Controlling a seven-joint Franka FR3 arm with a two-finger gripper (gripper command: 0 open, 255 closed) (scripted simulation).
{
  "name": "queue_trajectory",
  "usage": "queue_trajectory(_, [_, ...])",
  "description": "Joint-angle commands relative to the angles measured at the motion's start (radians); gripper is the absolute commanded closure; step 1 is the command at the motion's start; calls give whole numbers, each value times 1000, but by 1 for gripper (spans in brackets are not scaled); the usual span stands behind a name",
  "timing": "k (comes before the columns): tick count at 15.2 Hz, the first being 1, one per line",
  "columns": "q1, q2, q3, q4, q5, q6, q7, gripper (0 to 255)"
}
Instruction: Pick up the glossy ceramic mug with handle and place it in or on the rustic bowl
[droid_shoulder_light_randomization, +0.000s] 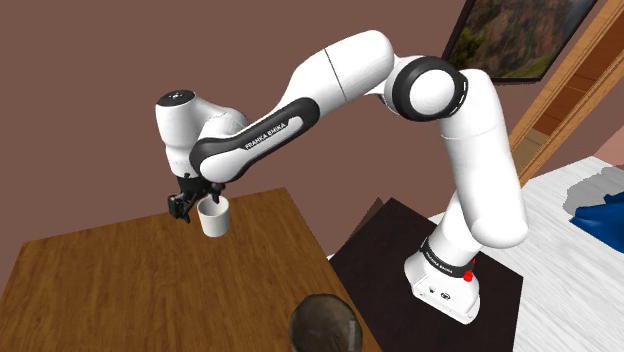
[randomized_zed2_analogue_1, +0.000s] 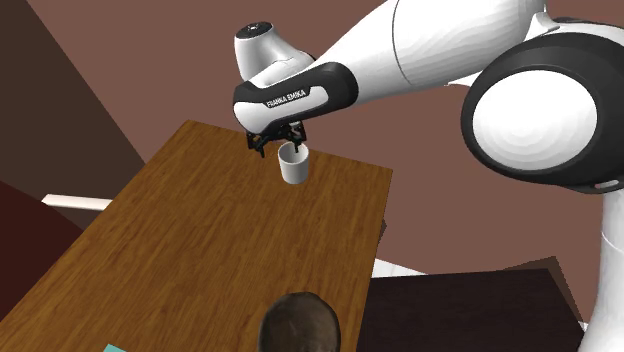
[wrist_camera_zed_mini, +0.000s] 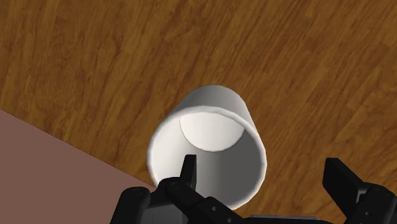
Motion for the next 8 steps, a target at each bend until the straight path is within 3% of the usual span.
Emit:
queue_trajectory(1, [7, 24, -6, 13, -8, 10, 5, 0])
queue_trajectory(8, [13, 68, -20, 9, -25, 58, 14, 0])
